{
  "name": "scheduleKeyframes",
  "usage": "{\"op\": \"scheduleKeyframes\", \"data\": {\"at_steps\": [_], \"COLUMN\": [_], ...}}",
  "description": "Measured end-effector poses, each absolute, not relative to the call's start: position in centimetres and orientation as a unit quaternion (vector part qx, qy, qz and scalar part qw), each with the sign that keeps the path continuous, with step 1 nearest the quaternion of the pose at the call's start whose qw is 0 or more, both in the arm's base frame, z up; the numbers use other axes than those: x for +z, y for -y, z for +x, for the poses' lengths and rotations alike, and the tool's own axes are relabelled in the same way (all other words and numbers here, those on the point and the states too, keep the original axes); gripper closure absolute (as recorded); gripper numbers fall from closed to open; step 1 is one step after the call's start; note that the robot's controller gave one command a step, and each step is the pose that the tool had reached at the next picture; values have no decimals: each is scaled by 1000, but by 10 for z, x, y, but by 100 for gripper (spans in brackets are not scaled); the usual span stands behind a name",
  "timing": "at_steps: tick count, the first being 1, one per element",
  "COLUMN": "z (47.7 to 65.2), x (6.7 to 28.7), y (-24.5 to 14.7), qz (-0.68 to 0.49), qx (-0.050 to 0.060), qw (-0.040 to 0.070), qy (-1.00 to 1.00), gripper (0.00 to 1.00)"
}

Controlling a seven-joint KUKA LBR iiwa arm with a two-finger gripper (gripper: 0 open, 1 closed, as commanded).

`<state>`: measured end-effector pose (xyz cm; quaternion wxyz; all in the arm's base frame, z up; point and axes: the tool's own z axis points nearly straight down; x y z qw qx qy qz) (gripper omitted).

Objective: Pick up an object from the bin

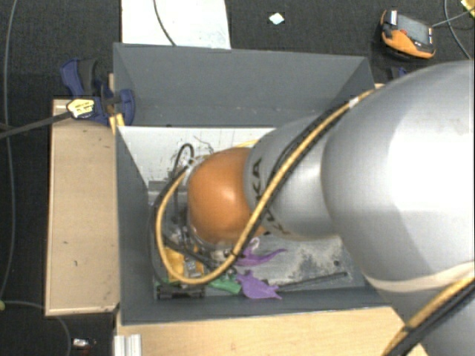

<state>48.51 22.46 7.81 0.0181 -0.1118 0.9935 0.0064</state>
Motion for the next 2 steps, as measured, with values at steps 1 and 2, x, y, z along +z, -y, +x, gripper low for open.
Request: {"op": "scheduleKeyframes", "data": {"at_steps": [1,2], "z": [485,485], "x": [78,78], "y": [-225,-225], "qz": [-110,-109], "qx": [6,6], "qw": [18,18], "qy": [-994,-994], "gripper": [100,100]}}
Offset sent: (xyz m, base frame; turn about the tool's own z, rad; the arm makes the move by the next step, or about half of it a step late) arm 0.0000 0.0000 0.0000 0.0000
